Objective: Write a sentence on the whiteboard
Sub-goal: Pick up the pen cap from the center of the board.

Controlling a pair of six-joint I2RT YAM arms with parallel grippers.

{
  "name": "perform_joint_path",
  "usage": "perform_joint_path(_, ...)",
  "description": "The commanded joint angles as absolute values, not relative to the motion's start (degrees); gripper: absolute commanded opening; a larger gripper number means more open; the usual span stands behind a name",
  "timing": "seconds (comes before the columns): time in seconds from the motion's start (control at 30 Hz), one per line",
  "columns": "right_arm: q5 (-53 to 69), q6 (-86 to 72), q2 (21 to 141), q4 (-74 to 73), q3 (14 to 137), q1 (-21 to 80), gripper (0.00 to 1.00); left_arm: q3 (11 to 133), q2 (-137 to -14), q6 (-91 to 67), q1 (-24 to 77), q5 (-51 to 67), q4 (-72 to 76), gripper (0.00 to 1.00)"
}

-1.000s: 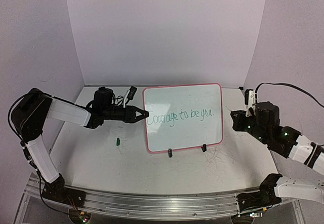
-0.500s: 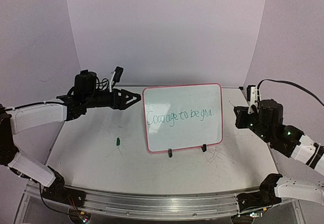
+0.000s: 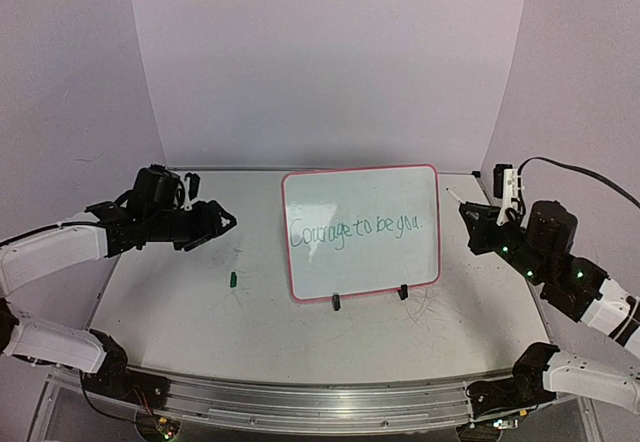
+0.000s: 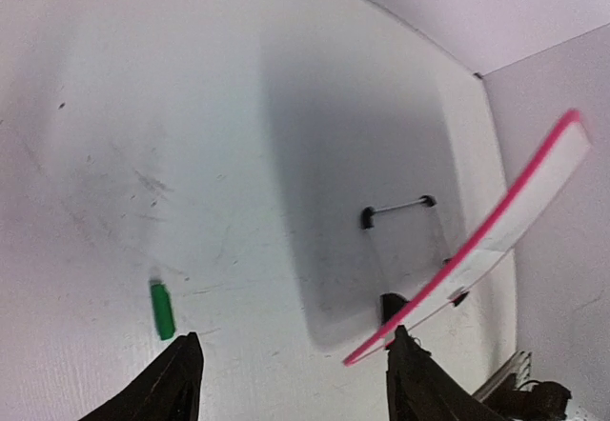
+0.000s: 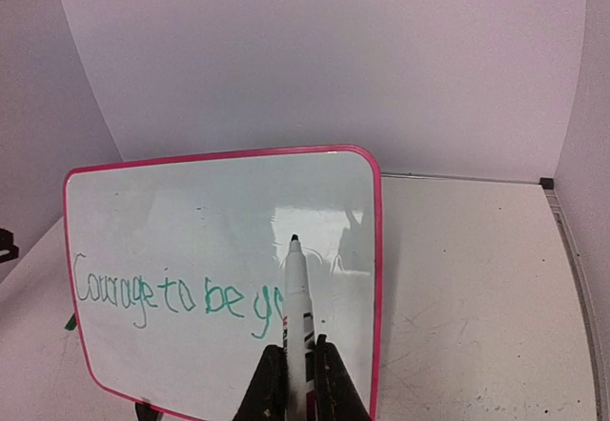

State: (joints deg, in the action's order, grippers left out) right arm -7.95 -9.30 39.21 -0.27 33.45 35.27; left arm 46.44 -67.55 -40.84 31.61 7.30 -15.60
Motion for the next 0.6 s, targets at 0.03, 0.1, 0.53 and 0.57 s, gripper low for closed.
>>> perform_joint_path(0.03,-1.7,-9.7,36.8,2.7,31.9,35.0,0.0,50.6,-79.6,-49.2,33.9,0.1,-24.6,0.65)
perform_joint_path(0.1,-0.8,-9.9,35.9,2.3,31.7,35.0,0.0,52.5,-84.2,-49.8,35.5,-1.9,-26.0,0.65)
perform_joint_path(0.53,1.3,-10.6,34.0,1.1,31.3,35.0,0.0,58.3,-97.6,-48.4,38.4,-9.0,-30.2,0.43)
perform_joint_path(0.57,1.3,-10.5,34.2,1.1,31.4,35.0,0.0,58.8,-98.4,-47.9,38.4,-9.1,-30.1,0.4)
